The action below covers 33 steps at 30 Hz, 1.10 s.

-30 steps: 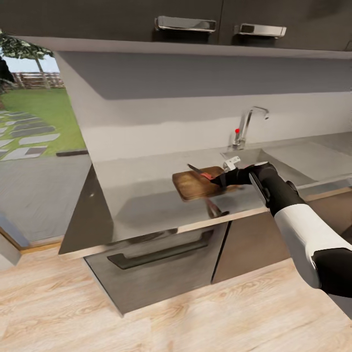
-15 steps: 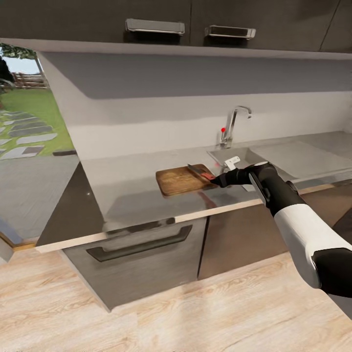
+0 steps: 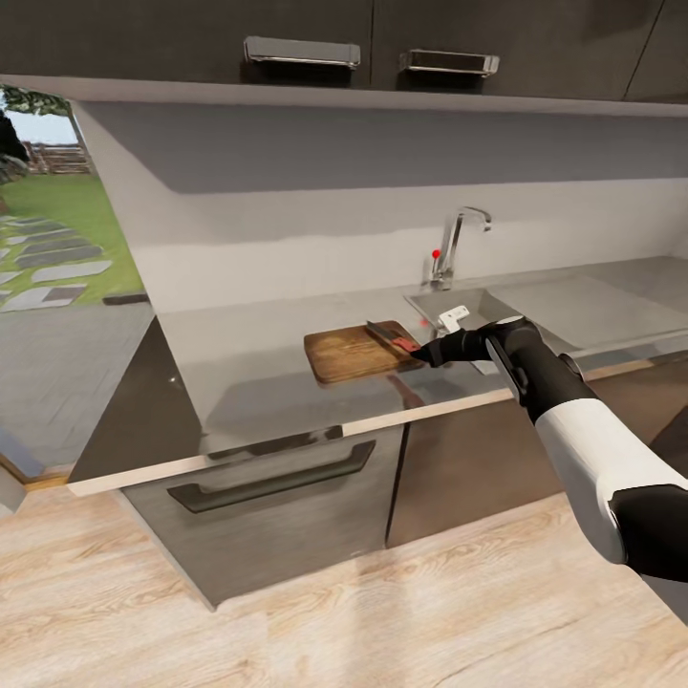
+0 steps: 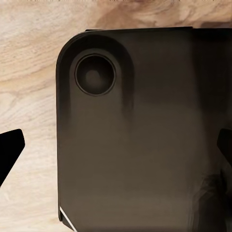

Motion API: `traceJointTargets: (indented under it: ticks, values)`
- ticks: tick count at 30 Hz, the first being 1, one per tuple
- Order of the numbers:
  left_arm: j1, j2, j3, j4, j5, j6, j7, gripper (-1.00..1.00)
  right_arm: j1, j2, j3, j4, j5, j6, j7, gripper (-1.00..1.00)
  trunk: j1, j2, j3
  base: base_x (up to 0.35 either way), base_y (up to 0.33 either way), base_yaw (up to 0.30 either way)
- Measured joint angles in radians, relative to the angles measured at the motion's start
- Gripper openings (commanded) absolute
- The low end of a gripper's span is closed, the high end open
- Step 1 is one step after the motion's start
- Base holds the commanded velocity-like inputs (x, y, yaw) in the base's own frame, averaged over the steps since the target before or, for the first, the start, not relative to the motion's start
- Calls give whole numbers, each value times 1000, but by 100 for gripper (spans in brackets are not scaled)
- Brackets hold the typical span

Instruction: In the kitchen, take the Vidalia onion out of the sink, dice it on the chopping board with the paring knife, put the diced onion into the bowl on the countertop, then place both the paring knife and the chopping board into the sink.

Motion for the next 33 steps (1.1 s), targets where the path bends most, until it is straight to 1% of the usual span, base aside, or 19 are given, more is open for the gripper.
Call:
traceJointTargets:
  ticks: [14, 15, 33]
  values:
    - [0, 0, 0, 0, 0, 0, 0, 100, 0, 0, 1, 0, 0, 0, 0, -100, 0, 0, 0, 4, 1, 0]
    - [0, 0, 0, 0, 0, 0, 0, 100, 0, 0, 1, 0, 0, 0, 0, 100, 0, 0, 0, 0, 0, 0]
    - [0, 1, 0, 0, 0, 0, 0, 100, 0, 2, 1, 0, 0, 0, 0, 100, 0, 0, 0, 0, 0, 0]
